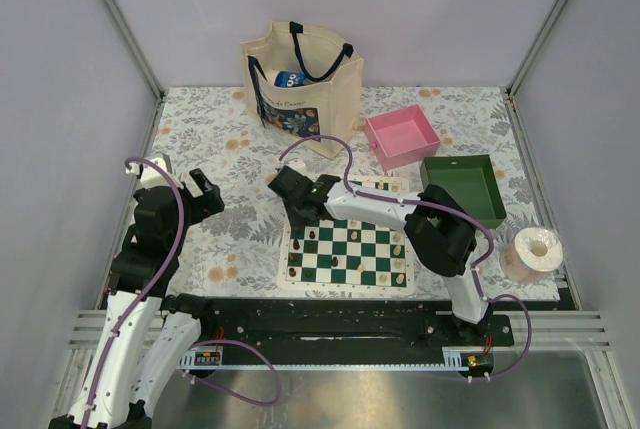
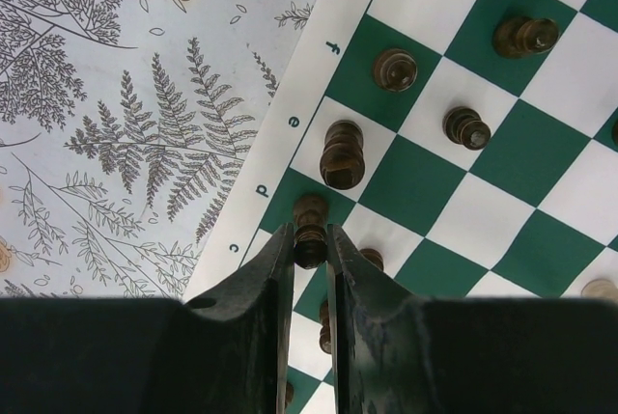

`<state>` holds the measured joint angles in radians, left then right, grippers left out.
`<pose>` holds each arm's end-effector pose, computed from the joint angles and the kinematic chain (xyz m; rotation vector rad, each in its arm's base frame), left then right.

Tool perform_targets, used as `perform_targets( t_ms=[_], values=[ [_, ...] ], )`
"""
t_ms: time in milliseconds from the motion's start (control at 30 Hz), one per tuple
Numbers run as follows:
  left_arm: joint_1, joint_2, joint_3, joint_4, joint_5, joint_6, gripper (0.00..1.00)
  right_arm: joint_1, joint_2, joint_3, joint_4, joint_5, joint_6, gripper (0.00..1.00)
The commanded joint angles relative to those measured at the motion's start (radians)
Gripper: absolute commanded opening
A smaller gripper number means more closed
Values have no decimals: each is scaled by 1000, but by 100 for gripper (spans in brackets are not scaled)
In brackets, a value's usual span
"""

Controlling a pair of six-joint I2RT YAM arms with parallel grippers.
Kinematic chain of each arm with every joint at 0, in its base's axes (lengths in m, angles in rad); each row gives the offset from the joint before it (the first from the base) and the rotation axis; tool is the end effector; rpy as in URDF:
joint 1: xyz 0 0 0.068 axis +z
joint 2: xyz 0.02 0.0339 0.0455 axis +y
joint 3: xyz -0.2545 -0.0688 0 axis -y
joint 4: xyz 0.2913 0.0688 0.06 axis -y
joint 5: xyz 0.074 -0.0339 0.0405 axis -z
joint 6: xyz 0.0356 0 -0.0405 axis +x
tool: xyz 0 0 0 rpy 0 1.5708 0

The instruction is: Set up the chess pieces on the board

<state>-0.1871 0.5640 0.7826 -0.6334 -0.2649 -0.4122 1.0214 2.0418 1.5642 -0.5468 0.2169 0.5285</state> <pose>0.1741 -0.0235 0.3276 -0.3904 1.9335 -0.1282 0.2563 0.4039 0.1667 -0.5546 2.5280 0.3059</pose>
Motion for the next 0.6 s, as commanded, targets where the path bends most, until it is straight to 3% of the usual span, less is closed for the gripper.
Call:
perform_targets(
  t_ms=[0, 567],
  values=[
    [6, -4, -5, 54, 13, -4, 99, 6, 4, 10, 15, -1, 7, 23],
    [9, -1, -6, 54, 16, -4, 99, 8, -81, 4, 5, 1, -15, 48]
  ],
)
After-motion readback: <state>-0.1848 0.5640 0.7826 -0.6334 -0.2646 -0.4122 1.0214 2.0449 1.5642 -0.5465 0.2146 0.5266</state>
